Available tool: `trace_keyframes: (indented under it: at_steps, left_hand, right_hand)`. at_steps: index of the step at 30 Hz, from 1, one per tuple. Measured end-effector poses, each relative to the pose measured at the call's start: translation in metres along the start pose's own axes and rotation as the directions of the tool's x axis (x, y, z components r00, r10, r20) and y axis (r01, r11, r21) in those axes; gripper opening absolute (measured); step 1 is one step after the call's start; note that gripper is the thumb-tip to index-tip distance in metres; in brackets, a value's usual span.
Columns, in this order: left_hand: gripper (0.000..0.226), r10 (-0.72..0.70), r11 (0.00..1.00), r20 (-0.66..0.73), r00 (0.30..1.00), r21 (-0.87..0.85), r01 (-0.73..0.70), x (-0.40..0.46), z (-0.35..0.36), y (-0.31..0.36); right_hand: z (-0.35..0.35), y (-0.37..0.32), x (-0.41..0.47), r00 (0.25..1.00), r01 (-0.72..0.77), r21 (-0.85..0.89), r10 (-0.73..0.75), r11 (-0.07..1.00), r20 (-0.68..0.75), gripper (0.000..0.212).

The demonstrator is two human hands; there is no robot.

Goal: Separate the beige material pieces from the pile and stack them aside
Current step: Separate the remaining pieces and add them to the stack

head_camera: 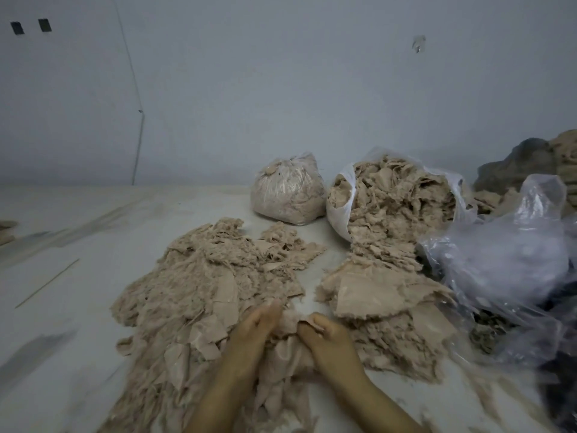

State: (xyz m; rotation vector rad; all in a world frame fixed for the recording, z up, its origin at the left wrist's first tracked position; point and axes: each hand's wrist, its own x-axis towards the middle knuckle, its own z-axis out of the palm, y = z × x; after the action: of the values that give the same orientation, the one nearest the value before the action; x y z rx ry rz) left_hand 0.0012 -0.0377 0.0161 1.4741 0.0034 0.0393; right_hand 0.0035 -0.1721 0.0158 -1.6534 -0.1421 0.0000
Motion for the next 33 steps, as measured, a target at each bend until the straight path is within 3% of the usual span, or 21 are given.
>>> trace_keyframes:
  at_steps: [3, 4, 6, 9, 11, 13, 17, 21, 25, 28, 30, 33]
  left_hand:
    - [0.015, 0.088, 0.985, 0.035, 0.996, 0.146, -0.092, -0.003, 0.008, -0.004]
    - [0.021, 0.110, 0.979, -0.001, 0.994, 0.176, -0.108, -0.004, 0.012, -0.004]
    - [0.039, 0.134, 0.974, -0.130, 0.982, 0.199, -0.107, -0.004, 0.016, -0.001]
    - [0.042, 0.023, 0.999, -0.332, 0.943, -0.033, -0.036, 0.003, 0.009, -0.001]
    - [0.039, -0.036, 0.990, -0.374, 0.927, -0.142, -0.018, 0.006, 0.004, -0.003]
    - [0.042, -0.058, 0.988, -0.312, 0.948, -0.152, 0.011, 0.006, 0.004, -0.007]
    - [0.030, -0.031, 0.999, -0.026, 0.999, -0.006, 0.031, -0.002, 0.014, -0.008]
    - [0.010, -0.020, 0.991, -0.101, 0.995, -0.135, 0.006, -0.005, 0.019, -0.003]
    - [0.032, -0.064, 0.985, -0.157, 0.986, -0.171, 0.036, -0.004, 0.011, 0.004]
    - [0.033, -0.044, 0.998, -0.087, 0.995, -0.046, 0.040, -0.005, 0.015, 0.004]
    - [0.037, -0.033, 0.998, -0.222, 0.975, -0.055, 0.021, 0.001, 0.010, 0.000]
    - [0.035, -0.110, 0.948, -0.452, 0.885, -0.316, -0.043, 0.011, -0.012, -0.006]
  right_hand:
    - [-0.004, 0.001, 0.001, 0.999, 0.021, 0.034, -0.019, 0.999, -0.034, 0.024]
    - [-0.005, 0.002, 0.001, 0.998, 0.026, 0.036, -0.024, 0.999, -0.053, 0.018]
    - [-0.004, 0.004, 0.001, 0.996, 0.036, 0.022, -0.034, 0.999, -0.083, 0.027]
    - [-0.007, 0.008, -0.001, 0.992, -0.036, 0.104, 0.047, 0.994, -0.113, 0.037]
    - [-0.009, 0.008, -0.001, 0.991, -0.080, 0.164, 0.097, 0.983, -0.097, 0.029]
    - [-0.008, 0.008, 0.000, 0.991, -0.114, 0.230, 0.128, 0.966, -0.045, 0.022]
    - [-0.003, 0.006, 0.001, 0.987, -0.163, 0.313, 0.159, 0.936, 0.039, 0.027]
    - [-0.003, 0.009, -0.001, 0.986, -0.169, 0.197, 0.165, 0.966, 0.038, 0.029]
    - [-0.009, 0.007, -0.004, 0.989, -0.124, 0.106, 0.114, 0.987, 0.093, 0.028]
    - [-0.008, 0.004, -0.001, 0.996, 0.039, -0.056, -0.034, 0.998, 0.077, 0.031]
    - [-0.004, 0.002, 0.001, 0.994, 0.101, -0.073, -0.098, 0.992, 0.044, 0.035]
    - [-0.009, 0.001, 0.003, 0.996, 0.052, 0.171, -0.039, 0.984, -0.077, 0.029]
